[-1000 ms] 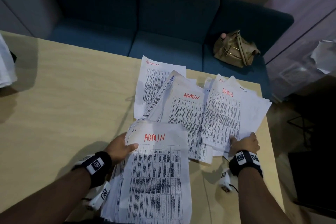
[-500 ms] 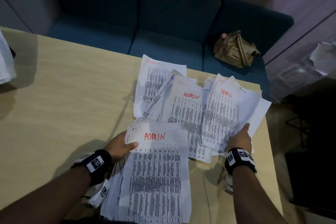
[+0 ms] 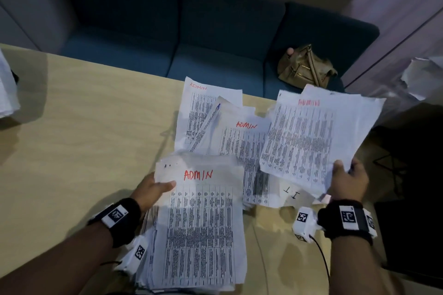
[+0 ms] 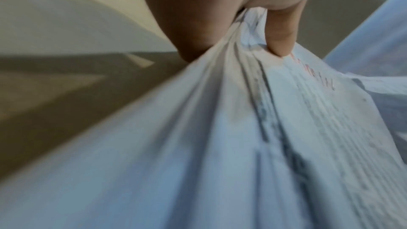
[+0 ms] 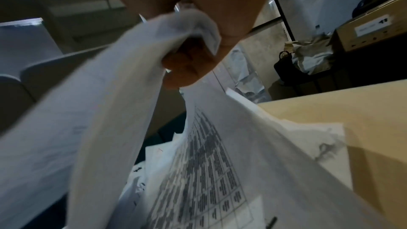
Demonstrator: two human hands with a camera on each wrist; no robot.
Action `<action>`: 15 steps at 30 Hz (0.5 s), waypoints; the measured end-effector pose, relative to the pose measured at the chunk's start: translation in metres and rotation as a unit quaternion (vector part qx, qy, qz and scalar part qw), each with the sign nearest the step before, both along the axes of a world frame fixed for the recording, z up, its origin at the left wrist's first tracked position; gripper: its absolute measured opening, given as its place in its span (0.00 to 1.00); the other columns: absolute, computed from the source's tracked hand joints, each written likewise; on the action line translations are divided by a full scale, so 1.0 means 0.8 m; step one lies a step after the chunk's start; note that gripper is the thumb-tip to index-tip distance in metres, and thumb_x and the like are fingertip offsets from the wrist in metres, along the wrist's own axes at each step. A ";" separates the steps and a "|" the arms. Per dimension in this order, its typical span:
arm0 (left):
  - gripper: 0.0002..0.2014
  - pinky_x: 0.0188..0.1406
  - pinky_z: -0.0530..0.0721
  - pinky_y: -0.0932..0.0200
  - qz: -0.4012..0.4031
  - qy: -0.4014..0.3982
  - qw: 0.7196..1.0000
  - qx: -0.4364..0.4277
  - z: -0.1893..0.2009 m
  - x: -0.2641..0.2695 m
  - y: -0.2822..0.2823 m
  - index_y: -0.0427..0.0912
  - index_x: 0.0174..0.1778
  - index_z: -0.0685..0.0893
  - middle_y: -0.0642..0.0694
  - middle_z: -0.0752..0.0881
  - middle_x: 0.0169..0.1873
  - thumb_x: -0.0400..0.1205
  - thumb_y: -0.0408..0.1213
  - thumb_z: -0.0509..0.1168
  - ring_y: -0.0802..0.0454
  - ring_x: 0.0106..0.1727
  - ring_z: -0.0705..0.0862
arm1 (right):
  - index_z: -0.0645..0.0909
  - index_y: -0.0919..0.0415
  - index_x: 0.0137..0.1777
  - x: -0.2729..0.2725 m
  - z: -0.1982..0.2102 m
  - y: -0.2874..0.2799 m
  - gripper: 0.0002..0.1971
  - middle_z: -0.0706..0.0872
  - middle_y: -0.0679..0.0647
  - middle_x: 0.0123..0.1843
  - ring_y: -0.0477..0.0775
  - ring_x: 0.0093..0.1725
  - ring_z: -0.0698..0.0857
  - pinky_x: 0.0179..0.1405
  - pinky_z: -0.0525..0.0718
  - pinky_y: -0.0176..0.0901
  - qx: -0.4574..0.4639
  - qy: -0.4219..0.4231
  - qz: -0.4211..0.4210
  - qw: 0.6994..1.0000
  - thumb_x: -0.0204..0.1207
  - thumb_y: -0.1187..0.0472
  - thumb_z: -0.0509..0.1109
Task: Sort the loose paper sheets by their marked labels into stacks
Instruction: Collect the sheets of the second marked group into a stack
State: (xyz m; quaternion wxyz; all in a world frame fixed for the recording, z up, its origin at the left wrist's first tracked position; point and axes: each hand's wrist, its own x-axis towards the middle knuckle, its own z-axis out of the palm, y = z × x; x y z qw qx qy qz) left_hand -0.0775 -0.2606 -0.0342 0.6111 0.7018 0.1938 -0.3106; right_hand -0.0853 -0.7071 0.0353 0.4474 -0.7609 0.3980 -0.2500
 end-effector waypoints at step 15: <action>0.19 0.69 0.77 0.41 0.008 -0.042 0.999 0.009 0.014 0.020 -0.003 0.44 0.70 0.78 0.46 0.86 0.60 0.83 0.40 0.65 0.44 0.63 0.84 | 0.78 0.52 0.56 -0.012 0.071 0.094 0.08 0.80 0.56 0.49 0.29 0.38 0.77 0.43 0.72 0.21 -0.092 -0.179 0.069 0.977 0.80 0.62 0.63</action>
